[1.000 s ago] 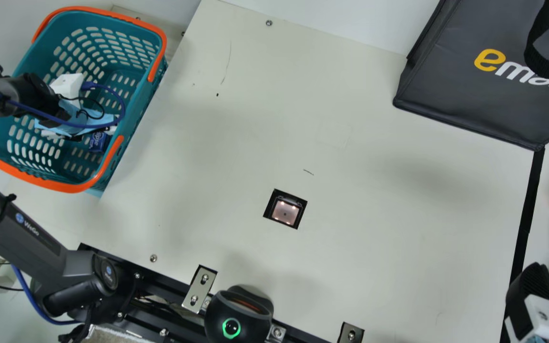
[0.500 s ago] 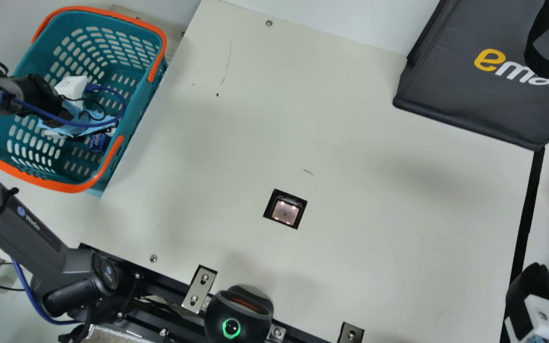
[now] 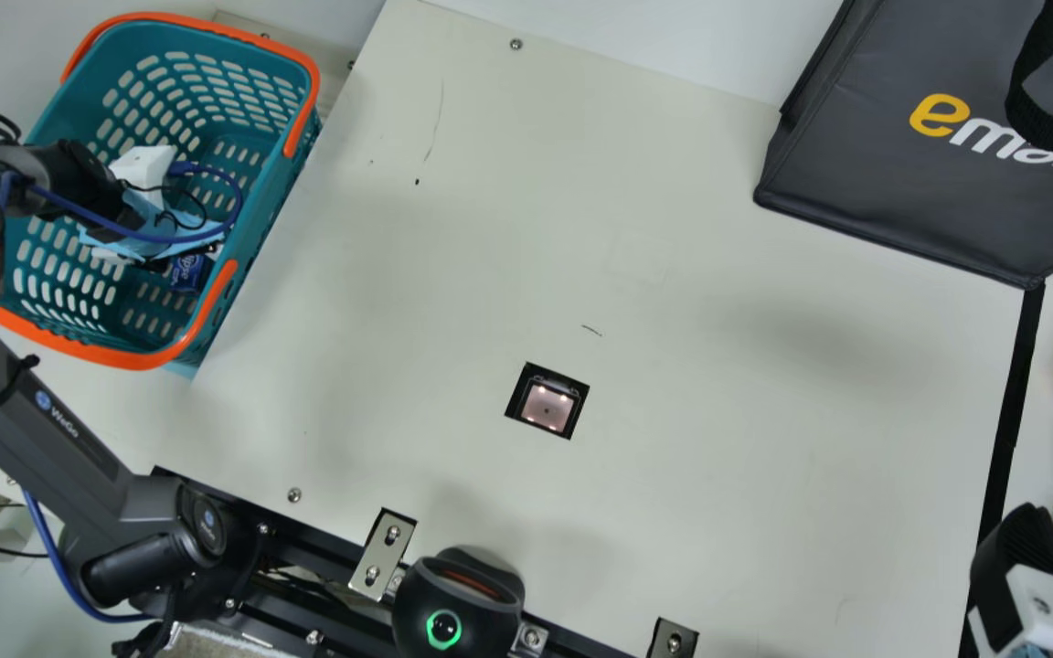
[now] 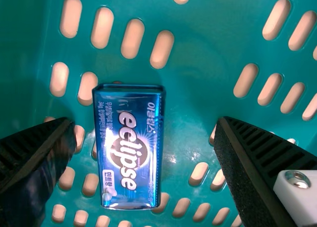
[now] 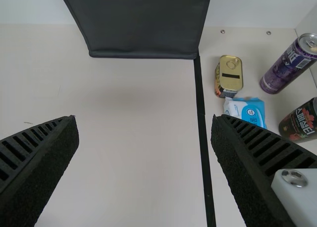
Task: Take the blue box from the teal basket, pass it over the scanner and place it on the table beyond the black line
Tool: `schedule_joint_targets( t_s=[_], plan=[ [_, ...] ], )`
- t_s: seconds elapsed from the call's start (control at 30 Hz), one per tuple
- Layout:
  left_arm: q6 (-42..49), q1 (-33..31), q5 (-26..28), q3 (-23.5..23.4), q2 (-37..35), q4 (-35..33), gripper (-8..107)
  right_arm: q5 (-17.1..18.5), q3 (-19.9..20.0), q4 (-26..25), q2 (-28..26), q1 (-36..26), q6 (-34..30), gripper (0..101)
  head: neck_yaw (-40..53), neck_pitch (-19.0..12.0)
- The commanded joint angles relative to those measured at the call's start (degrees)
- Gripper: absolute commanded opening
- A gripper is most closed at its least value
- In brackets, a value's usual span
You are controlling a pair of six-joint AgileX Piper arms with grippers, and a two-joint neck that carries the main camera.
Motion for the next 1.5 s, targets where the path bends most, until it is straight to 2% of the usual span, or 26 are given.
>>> schedule_joint_targets(
  t_s=[0.0, 0.5, 0.87, 1.47],
  plan=[
    [0.1, -0.1, 0.0, -0.1, 0.2, -0.1, 90, 0.0, 0.0, 0.0, 0.0, 0.0, 0.0, 95, 0.1, -1.7],
    [1.2, 0.1, 0.4, -0.4, 0.3, -1.1, -8, 0.0, 0.0, 0.0, 0.0, 0.0, 0.0, 95, 0.1, -1.7],
    [1.1, 0.4, 0.3, 0.3, -1.2, -0.6, -8, 0.1, 0.0, 0.0, 0.0, 0.0, 0.0, 95, 0.1, -1.7],
    [-0.9, 0.3, 3.4, 1.4, -6.5, 0.7, -8, 0.1, 0.0, 0.0, 0.0, 0.0, 0.0, 95, 0.1, -1.7]
  ],
)
